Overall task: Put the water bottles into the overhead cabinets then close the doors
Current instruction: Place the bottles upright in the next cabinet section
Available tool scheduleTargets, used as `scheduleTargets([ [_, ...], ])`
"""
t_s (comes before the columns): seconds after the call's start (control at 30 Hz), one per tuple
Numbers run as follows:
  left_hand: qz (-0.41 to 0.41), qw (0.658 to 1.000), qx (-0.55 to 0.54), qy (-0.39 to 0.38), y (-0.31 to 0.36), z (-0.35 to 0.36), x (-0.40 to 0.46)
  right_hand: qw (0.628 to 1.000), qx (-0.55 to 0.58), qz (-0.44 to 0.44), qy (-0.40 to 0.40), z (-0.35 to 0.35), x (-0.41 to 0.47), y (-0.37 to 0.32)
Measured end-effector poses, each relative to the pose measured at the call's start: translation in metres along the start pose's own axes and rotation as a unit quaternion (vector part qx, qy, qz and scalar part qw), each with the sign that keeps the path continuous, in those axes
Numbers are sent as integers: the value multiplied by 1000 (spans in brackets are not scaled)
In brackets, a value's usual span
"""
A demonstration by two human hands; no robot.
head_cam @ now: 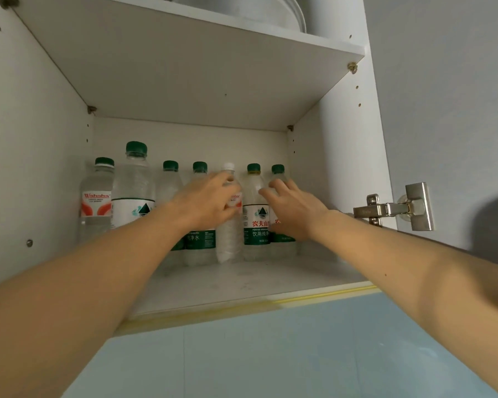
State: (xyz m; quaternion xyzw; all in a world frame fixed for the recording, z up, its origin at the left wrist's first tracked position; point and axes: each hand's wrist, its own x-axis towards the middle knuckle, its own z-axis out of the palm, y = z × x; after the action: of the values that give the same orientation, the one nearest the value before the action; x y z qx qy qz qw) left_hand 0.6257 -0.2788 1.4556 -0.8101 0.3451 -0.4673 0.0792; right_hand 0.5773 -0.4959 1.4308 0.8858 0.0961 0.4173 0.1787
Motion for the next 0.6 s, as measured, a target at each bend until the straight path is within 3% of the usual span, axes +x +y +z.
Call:
scheduleTargets([
  [0.13, -81, 991, -94, 51, 8, -40, -7, 998, 62, 14, -5, -29, -3, -18],
  [0.3, -113, 979, -116, 125, 3, -117, -52, 981, 192, 17, -10, -60, -6, -52],
  [0.47, -110, 976, -30, 185, -14, -180, -131, 963, 269, -15, -23, -69, 1, -100],
  [0.6, -95, 979, 72, 163, -31, -192, -181, 935, 350, -17, -48, -66, 15, -142],
])
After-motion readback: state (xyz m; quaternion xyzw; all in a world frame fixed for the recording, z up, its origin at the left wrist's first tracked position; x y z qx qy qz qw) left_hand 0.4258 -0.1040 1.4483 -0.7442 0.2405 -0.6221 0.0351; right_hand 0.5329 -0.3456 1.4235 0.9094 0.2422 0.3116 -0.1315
